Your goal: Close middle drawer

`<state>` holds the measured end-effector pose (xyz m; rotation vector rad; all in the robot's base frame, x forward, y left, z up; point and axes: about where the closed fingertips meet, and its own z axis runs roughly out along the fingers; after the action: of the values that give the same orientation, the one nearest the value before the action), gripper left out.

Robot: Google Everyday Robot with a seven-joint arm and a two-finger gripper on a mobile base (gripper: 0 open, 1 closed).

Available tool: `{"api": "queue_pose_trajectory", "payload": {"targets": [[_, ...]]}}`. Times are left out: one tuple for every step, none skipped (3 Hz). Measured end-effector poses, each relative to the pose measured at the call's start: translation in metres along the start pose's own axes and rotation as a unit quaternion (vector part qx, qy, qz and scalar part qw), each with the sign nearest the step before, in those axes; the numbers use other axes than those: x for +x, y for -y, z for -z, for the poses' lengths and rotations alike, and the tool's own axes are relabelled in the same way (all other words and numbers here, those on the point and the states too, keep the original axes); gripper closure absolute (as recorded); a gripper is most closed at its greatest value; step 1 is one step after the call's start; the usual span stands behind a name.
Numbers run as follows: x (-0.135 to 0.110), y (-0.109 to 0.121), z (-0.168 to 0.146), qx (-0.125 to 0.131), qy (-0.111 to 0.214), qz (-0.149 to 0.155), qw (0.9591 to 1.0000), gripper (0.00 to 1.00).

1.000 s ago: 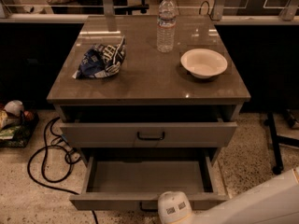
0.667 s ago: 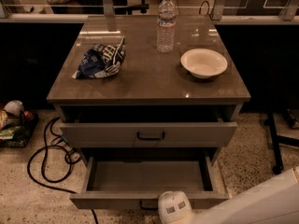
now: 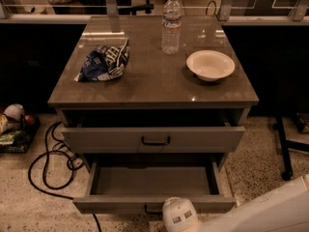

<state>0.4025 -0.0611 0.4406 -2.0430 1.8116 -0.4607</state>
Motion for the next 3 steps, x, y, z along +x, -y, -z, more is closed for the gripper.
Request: {"api": "queue_pose_trajectory", "payload": {"targets": [[0.001,0.005,-0.004,0.024,0.001,-0.006,0.9997,1.00],[-0.001,0.011,-0.007,0.047,0.001,-0.013,0.9988,1.00],[-0.005,0.020,-0.014,0.073,0.005,-0.020,0.9972,1.00]]}}
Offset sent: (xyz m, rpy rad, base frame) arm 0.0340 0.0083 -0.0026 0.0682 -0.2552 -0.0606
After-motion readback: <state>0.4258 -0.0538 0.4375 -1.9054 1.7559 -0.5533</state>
